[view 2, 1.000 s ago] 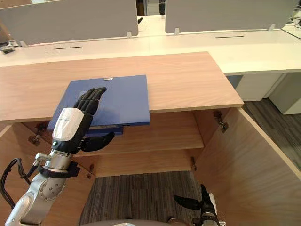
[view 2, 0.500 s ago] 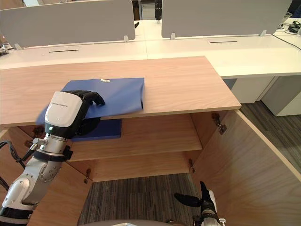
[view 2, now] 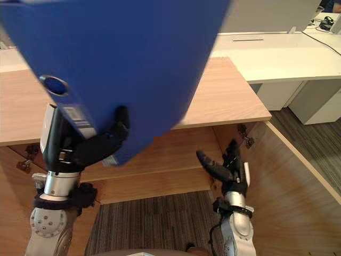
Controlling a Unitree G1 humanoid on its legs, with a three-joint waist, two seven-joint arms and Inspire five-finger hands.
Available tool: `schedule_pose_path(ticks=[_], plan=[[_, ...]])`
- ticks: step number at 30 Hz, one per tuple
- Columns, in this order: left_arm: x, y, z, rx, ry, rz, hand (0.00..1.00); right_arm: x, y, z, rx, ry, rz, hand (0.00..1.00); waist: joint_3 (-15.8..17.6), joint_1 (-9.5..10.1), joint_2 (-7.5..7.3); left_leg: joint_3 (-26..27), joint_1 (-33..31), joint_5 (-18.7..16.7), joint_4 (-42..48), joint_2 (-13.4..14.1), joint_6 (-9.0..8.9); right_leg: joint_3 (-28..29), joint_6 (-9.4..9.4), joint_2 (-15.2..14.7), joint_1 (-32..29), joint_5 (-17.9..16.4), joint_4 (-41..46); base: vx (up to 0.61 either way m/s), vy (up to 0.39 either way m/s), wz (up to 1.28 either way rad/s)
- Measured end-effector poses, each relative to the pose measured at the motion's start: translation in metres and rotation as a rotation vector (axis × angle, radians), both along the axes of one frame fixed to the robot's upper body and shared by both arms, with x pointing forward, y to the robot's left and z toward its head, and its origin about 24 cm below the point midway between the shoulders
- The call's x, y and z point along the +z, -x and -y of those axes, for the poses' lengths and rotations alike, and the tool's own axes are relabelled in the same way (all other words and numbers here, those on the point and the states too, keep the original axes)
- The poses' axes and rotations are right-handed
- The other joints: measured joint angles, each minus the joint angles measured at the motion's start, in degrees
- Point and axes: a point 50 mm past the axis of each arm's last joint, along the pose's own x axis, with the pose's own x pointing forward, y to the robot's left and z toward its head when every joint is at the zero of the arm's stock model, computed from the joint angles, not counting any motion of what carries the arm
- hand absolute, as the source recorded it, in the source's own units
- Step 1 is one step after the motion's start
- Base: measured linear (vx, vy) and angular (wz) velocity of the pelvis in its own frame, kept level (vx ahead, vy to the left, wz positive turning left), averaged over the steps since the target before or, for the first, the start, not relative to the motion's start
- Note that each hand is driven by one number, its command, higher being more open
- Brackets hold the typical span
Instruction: Walk over to the cabinet, pick up the folder, carry it to the office cabinet, place the folder inside the office cabinet, then close the office cabinet door
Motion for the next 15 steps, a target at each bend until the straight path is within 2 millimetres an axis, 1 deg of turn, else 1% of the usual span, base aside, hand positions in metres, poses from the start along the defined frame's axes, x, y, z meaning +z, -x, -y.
schedule_pose_path(ticks=[2,4,5,7,8,10,13,15], plan=[[-0.006,0.001,-0.002,-0.043,0.079,-0.053,0.00,0.015,0.000,0.001,0.009,-0.018,0.076,1.00,0.58,-0.03,0.06,0.53,0.09,-0.32,0.25,-0.01,-0.04,0.52,0.09,-0.01,-0.06,0.05,0.00,0.00,0.000,-0.16],[-0.015,0.003,-0.003,-0.112,0.184,-0.130,0.00,0.035,0.000,0.000,0.039,-0.035,0.180,1.00,0.73,-0.05,0.11,1.37,0.07,-1.12,1.05,0.04,-0.01,1.43,0.16,-0.02,-0.17,0.10,0.00,0.01,0.001,-0.20],[-0.016,0.004,-0.002,-0.122,0.198,-0.141,0.00,0.039,0.000,0.000,0.044,-0.032,0.203,1.00,0.74,-0.04,0.12,1.46,0.01,-1.34,1.32,0.05,0.03,1.55,0.17,-0.04,-0.16,0.11,0.00,0.01,0.000,-0.13],[-0.018,0.003,-0.002,-0.163,0.249,-0.157,0.00,0.056,0.001,0.001,0.073,-0.023,0.290,1.00,0.75,-0.12,0.15,1.60,-0.03,-1.78,1.82,0.01,0.17,1.85,0.21,-0.14,-0.12,0.13,0.03,0.01,-0.002,-0.06],[-0.018,0.003,-0.001,-0.171,0.258,-0.156,0.00,0.061,0.000,0.001,0.084,-0.016,0.311,1.00,0.75,-0.19,0.15,1.62,-0.02,-1.82,1.84,-0.01,0.19,1.88,0.27,-0.16,-0.12,0.17,0.04,0.00,0.000,0.00],[-0.018,0.003,-0.001,-0.197,0.278,-0.152,0.00,0.076,-0.007,0.000,0.139,0.035,0.387,1.00,0.75,-0.35,0.14,1.69,0.00,-2.12,2.20,-0.04,0.26,2.11,0.40,-0.26,-0.07,0.27,0.18,0.00,0.000,0.00],[-0.018,0.003,0.000,-0.235,0.275,-0.152,0.00,0.092,-0.016,-0.001,0.220,0.108,0.451,1.00,0.77,-0.11,0.17,1.64,-0.05,-2.58,2.98,-0.07,0.37,2.10,0.46,-0.43,0.23,0.30,0.23,-0.02,-0.007,0.01],[-0.019,0.003,0.001,-0.274,0.269,-0.159,0.00,0.098,-0.021,-0.004,0.276,0.136,0.474,1.00,0.79,0.14,0.18,1.53,-0.20,-2.83,3.50,-0.07,0.47,2.03,0.48,-0.52,0.37,0.32,0.23,-0.02,-0.008,0.01]])
